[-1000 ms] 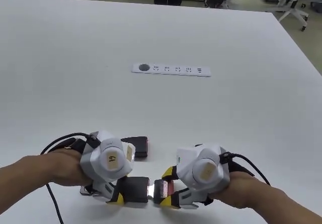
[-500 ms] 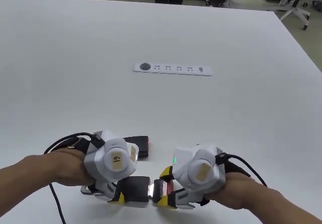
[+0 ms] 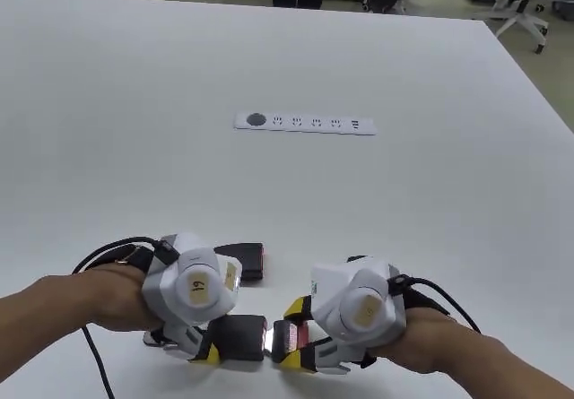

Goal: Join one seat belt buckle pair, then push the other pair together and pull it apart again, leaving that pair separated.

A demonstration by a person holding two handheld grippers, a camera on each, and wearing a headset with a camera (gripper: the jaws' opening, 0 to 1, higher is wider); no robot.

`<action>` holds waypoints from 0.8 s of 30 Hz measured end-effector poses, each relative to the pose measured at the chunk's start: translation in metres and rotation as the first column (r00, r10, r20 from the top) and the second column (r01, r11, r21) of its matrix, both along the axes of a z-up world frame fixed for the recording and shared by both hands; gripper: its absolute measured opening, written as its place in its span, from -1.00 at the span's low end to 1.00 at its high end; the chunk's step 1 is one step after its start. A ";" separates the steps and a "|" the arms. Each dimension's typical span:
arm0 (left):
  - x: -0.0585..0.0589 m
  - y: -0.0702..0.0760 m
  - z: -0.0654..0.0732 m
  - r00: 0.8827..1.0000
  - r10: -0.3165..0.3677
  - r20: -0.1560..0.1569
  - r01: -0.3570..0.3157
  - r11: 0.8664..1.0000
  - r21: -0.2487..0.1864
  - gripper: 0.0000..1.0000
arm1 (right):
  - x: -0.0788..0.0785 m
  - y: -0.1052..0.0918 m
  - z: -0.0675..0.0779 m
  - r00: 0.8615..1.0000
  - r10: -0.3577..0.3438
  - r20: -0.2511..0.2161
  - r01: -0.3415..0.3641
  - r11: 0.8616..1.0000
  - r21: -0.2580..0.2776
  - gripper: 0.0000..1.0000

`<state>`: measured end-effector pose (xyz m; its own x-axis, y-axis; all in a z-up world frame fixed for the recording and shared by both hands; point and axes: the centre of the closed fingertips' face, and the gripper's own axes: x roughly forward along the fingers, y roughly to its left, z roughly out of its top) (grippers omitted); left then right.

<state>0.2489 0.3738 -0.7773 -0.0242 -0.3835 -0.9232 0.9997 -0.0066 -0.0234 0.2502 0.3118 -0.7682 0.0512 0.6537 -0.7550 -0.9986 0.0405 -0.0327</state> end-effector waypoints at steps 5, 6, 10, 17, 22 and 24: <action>0.000 0.000 0.000 1.000 0.001 0.000 -0.001 1.000 0.008 -0.36 | 0.001 0.000 -0.002 1.000 -0.007 -0.004 0.007 1.000 -0.002 -0.47; 0.000 0.000 0.000 1.000 0.003 -0.003 -0.003 1.000 0.002 -0.36 | 0.001 0.000 -0.002 1.000 -0.005 -0.004 0.005 1.000 -0.001 -0.47; 0.001 0.000 -0.001 1.000 0.014 -0.008 -0.014 1.000 -0.012 -0.36 | -0.001 0.000 -0.002 1.000 0.009 0.003 -0.009 1.000 -0.001 -0.45; 0.002 0.003 -0.004 0.999 -0.036 0.007 0.036 0.999 0.014 -0.33 | -0.001 -0.002 -0.004 0.999 0.033 0.027 -0.033 0.999 -0.015 -0.40; 0.003 0.001 -0.004 0.999 -0.040 0.021 0.040 0.999 0.024 -0.21 | -0.001 -0.002 -0.003 0.999 0.036 0.034 -0.035 0.999 -0.025 -0.37; 0.002 0.001 -0.005 0.998 -0.053 0.018 0.052 0.998 0.032 -0.10 | -0.001 -0.003 -0.002 0.999 0.037 0.034 -0.036 0.999 -0.034 -0.32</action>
